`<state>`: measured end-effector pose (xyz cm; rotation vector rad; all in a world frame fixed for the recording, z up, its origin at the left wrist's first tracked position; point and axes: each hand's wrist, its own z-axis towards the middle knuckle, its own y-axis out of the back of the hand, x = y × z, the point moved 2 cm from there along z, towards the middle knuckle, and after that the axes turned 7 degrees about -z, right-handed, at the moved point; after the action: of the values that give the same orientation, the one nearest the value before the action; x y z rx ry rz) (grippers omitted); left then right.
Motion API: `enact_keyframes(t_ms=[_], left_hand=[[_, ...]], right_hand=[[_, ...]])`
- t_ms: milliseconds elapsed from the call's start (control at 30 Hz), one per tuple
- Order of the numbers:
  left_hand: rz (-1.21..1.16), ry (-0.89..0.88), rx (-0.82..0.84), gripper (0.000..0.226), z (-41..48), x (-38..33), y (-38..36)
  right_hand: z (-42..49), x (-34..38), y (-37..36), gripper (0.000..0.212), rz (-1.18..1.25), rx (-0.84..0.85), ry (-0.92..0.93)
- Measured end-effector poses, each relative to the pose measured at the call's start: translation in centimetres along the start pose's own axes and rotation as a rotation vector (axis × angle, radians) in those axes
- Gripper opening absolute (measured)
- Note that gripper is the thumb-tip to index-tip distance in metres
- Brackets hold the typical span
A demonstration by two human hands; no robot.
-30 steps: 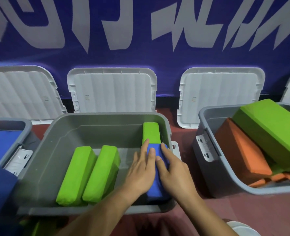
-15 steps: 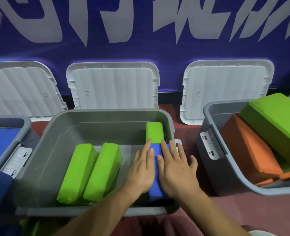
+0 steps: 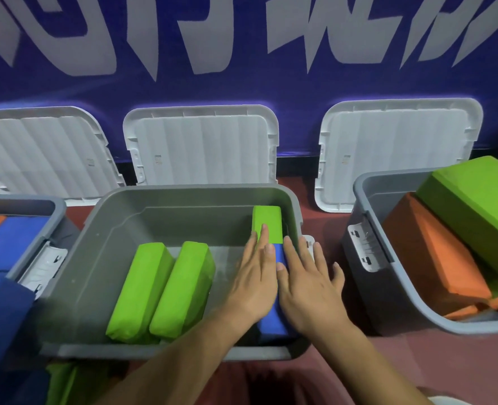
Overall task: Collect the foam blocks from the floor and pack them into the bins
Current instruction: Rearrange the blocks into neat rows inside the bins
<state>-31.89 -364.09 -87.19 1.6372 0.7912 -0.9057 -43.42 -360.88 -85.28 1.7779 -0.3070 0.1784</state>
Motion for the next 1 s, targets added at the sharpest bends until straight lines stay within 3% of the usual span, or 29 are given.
enact_keyframes(t_ms=[167, 333, 433, 767, 1000], left_hand=[[0.059, 0.018, 0.017, 0.054, 0.5, 0.6, -0.7], [0.139, 0.012, 0.009, 0.064, 0.4, 1.3, -0.6], [0.222, 0.009, -0.011, 0.078, 0.2, 2.4, -0.2], [0.273, -0.035, 0.02, 0.085, 0.6, 4.6, -1.1], [0.367, 0.01, 0.063, 0.089, 0.8, 4.8, -1.5]], right_hand=[[0.4, -0.2, -0.7, 0.06, -0.024, 0.002, -0.035], [0.7, -0.2, -1.8, 0.076, -0.041, -0.036, -0.013], [0.6, 0.2, -2.5, 0.075, -0.046, -0.044, 0.0], [1.6, -0.7, -5.3, 0.06, -0.231, -0.205, 0.067], [1.8, -1.2, -6.0, 0.063, -0.32, -0.162, 0.128]])
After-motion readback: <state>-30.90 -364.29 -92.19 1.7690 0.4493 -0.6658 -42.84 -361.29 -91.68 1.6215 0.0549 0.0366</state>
